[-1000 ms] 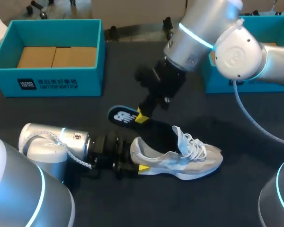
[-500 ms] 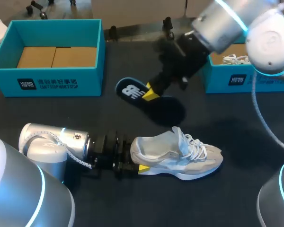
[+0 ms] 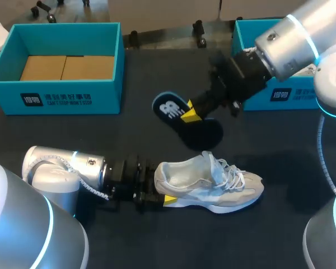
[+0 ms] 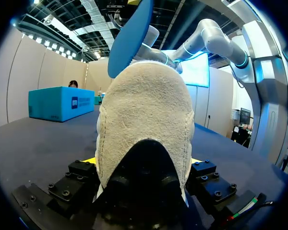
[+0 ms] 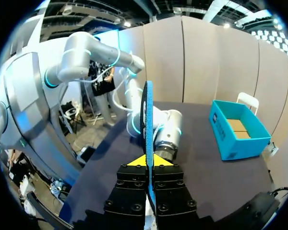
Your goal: Take the shoe out of the shoebox, open the shoe tongue, remove and reinsert the insole, then place the shoe into the shoebox
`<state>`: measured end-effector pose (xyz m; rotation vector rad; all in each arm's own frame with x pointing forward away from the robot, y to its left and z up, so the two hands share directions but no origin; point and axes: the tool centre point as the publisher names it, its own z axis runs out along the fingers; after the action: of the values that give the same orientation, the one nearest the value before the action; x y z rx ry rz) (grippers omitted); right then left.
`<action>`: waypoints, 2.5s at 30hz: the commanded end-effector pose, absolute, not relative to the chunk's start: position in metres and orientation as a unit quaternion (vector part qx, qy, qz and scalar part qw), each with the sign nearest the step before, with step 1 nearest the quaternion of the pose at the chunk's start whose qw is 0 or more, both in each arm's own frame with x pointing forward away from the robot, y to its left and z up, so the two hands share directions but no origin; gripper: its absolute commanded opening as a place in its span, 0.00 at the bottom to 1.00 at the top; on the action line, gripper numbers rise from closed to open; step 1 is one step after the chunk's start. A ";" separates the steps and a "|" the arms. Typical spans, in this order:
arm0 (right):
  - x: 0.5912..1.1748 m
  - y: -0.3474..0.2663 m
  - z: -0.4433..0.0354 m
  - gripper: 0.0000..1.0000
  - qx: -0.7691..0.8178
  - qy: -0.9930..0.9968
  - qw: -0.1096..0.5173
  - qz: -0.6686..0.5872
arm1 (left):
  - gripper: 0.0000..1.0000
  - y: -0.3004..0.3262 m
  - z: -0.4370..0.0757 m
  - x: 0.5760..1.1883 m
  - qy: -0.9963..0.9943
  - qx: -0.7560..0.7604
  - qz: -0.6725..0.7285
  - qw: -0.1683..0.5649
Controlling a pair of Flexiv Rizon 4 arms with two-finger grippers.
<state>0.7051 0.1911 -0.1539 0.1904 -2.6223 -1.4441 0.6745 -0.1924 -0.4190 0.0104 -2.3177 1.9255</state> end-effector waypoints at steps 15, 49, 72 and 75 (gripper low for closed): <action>0.677 0.174 -0.079 0.00 -0.038 -0.850 0.070 -0.520 | 0.00 -0.193 -0.420 0.675 -0.768 0.003 0.637 0.065; 0.649 0.161 0.005 0.00 -0.144 -0.797 -0.012 -0.586 | 0.00 -0.193 -0.420 0.675 -0.768 0.003 0.637 0.065; 0.611 0.132 0.028 0.00 -0.111 -0.751 0.034 -0.650 | 0.00 -0.193 -0.420 0.675 -0.768 0.003 0.637 0.065; 0.607 0.131 0.030 0.00 -0.131 -0.747 0.040 -0.650 | 0.00 -0.193 -0.420 0.675 -0.768 0.003 0.637 0.065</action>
<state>0.6157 0.1323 0.0293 -0.3655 -2.2816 -1.9906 0.6746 -0.1923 -0.4192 0.0105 -2.3179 1.9254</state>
